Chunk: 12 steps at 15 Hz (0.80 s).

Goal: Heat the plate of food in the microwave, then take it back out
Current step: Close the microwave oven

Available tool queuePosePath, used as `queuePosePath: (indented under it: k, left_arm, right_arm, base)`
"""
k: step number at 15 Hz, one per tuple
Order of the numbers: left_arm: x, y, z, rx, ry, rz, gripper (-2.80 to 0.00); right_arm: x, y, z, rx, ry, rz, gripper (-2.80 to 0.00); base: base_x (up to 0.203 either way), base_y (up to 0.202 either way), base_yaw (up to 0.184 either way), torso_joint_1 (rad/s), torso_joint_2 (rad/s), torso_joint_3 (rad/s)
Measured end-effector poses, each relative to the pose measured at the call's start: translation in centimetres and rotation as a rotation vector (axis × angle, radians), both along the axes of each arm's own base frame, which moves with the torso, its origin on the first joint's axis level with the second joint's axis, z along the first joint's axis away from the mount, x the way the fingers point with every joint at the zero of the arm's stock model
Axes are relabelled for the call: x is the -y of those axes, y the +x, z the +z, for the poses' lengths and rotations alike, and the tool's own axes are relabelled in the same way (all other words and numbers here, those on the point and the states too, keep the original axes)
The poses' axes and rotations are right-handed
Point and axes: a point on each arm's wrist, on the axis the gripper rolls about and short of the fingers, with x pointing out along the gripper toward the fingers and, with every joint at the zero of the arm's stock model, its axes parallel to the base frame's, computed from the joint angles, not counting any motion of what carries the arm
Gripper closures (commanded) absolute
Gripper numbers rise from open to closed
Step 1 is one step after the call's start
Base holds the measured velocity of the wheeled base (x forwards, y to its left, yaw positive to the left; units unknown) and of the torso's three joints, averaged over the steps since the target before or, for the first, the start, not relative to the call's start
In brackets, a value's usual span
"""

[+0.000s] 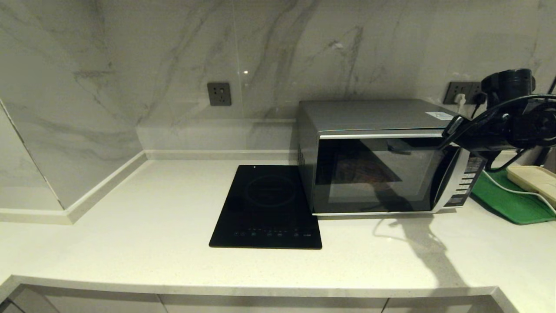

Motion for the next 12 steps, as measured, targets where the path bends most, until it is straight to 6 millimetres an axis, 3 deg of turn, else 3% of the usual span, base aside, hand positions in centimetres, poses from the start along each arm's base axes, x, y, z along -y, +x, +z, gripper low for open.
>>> queuePosePath:
  k: [12]
  left_arm:
    - [0.0,0.0,0.0,0.0,0.0,0.0,0.0]
  right_arm:
    - [-1.3,0.8,0.7,0.032,0.004,0.055,0.0]
  base:
    - [0.0,0.0,0.0,0.0,0.0,0.0]
